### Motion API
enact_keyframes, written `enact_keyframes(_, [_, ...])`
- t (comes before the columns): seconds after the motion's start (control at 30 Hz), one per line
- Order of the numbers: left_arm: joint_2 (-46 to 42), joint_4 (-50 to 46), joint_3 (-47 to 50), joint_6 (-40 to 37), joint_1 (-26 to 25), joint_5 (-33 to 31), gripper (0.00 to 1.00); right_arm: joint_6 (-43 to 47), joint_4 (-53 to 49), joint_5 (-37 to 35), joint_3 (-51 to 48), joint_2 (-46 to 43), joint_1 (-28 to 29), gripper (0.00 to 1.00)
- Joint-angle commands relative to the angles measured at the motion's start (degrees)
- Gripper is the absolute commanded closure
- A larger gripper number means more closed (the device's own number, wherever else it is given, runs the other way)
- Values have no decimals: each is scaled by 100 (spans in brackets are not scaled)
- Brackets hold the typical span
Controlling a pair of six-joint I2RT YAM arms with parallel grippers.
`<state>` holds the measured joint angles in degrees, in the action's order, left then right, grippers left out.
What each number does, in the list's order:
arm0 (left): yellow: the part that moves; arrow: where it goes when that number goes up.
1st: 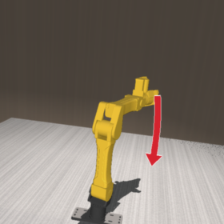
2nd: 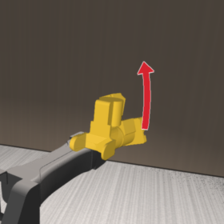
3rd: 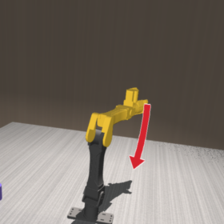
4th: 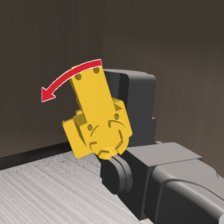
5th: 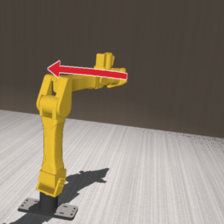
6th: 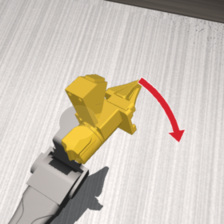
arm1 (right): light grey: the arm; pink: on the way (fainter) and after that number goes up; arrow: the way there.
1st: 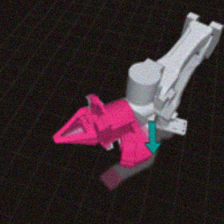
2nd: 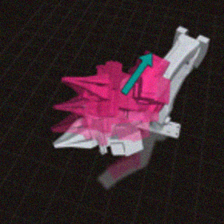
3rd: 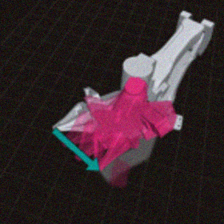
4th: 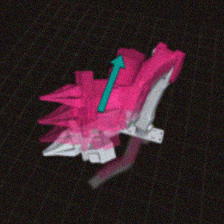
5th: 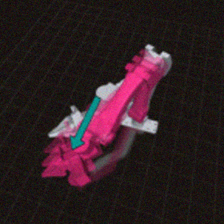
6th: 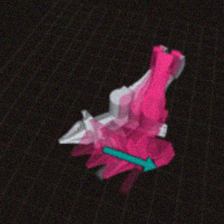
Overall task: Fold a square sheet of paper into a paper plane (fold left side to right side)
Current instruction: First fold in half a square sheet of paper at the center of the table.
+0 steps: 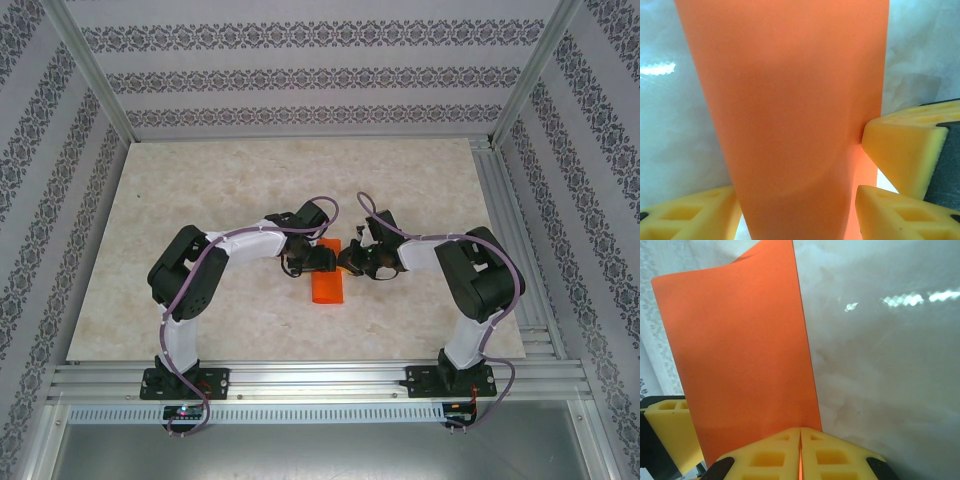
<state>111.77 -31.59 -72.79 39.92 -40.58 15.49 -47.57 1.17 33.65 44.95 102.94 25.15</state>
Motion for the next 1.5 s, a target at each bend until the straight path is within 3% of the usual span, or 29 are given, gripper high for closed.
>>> enact_keyframes(0.0, [262,294,124,-72,-249,234,36,168,-140,-218,38,3,52,91])
enact_keyframes(0.1, [287,299,142,-69,-251,222,37,24,171,-79,26,-50,56,91])
enact_keyframes(0.7, [-24,185,178,-82,-250,20,40,259,-203,-149,276,33,61,90])
enact_keyframes(1.1, [14,235,318,-72,-249,-26,49,243,-144,-78,321,65,113,90])
enact_keyframes(1.47, [31,225,292,-83,-249,3,47,361,-392,-239,222,-524,-143,88])
